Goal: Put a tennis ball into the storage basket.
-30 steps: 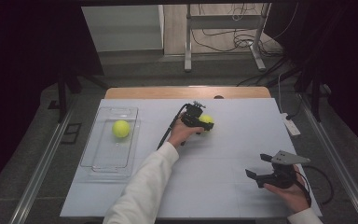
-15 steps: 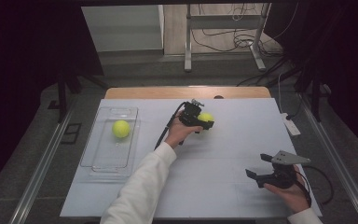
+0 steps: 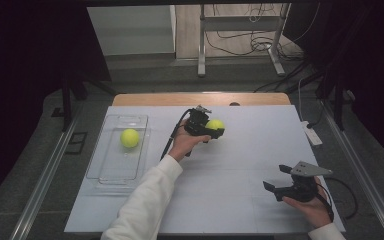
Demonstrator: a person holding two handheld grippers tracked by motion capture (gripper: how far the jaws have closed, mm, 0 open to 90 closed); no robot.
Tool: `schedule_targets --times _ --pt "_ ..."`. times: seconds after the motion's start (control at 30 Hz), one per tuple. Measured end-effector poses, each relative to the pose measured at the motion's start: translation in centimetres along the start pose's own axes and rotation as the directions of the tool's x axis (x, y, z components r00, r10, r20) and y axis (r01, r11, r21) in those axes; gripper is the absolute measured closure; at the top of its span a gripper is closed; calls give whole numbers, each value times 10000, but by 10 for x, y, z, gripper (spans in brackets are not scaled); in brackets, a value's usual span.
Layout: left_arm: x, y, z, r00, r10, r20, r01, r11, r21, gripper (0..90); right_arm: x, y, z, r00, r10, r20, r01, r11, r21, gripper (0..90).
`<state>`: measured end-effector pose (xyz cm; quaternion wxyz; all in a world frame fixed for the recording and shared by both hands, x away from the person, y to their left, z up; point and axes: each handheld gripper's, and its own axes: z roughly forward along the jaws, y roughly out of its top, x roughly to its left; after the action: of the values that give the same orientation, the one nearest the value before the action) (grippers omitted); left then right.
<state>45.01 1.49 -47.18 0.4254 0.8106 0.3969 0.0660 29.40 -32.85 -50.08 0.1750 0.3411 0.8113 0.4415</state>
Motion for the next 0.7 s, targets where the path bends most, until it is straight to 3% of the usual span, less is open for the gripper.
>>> schedule_targets --times 0.7 --pt "-6 -12 -37 9994 321 118 -314 9978 -585 270 1 1 0 10000 13 27 -13 10000 -33 103"
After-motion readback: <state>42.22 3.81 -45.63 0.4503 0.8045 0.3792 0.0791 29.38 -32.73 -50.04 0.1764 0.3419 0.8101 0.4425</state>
